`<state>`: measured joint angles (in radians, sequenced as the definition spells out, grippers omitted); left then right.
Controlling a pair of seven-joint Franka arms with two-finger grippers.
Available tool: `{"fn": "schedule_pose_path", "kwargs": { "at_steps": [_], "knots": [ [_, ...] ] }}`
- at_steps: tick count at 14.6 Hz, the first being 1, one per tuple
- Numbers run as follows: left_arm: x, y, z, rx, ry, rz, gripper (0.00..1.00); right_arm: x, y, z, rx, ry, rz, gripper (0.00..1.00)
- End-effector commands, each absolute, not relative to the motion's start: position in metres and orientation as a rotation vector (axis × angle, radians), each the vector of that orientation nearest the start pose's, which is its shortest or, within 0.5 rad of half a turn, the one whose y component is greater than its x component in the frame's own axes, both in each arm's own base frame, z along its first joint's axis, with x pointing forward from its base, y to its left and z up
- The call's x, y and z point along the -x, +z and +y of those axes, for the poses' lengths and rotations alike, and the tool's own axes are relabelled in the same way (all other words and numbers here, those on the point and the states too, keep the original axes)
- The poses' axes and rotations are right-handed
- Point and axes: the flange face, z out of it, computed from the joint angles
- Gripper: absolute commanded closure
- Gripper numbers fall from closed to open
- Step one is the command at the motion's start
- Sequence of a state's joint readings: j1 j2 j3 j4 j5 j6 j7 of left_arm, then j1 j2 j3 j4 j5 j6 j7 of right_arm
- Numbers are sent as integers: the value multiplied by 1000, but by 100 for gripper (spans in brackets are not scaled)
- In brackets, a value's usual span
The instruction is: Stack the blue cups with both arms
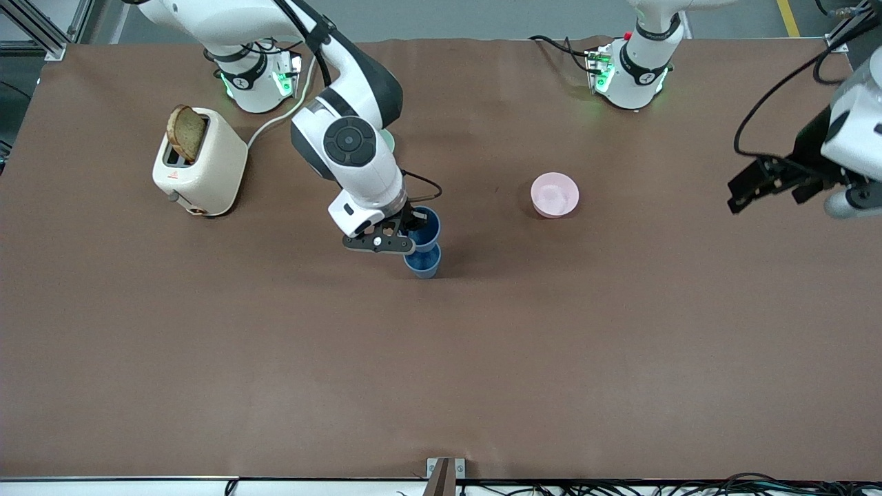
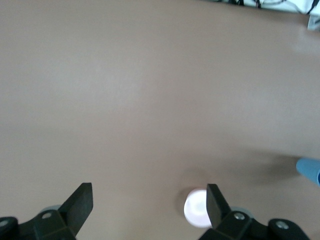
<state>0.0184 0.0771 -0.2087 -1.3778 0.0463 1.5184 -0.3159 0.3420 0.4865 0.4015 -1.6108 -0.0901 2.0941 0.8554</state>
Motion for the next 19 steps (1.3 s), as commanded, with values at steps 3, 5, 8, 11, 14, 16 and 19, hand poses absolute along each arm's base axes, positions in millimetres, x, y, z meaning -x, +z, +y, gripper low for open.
{"fn": "schedule_pose_path", "kwargs": {
  "at_steps": [3, 5, 8, 11, 14, 16, 19],
  "knots": [
    [-528, 678, -93, 3108, -77, -73, 0, -523, 357, 442, 3041, 56, 158, 98],
    [-519, 675, -88, 3100, -63, -27, 0, -525, 351, 443, 3036, 58, 161, 98],
    [-510, 671, -88, 3093, -40, 48, 0, -525, 349, 443, 3038, 61, 161, 96],
    [-507, 664, -81, 3131, 5, 50, 0, -525, 346, 443, 3049, 53, 150, 92],
    [-506, 666, -85, 3128, 7, 64, 0, -529, 345, 438, 3052, 50, 158, 93],
    [-506, 667, -86, 3125, 7, 104, 0, -533, 347, 434, 3050, 44, 167, 94],
    [-498, 670, -85, 3120, 36, 130, 0, -538, 347, 432, 3046, 14, 167, 95]
  ]
}}
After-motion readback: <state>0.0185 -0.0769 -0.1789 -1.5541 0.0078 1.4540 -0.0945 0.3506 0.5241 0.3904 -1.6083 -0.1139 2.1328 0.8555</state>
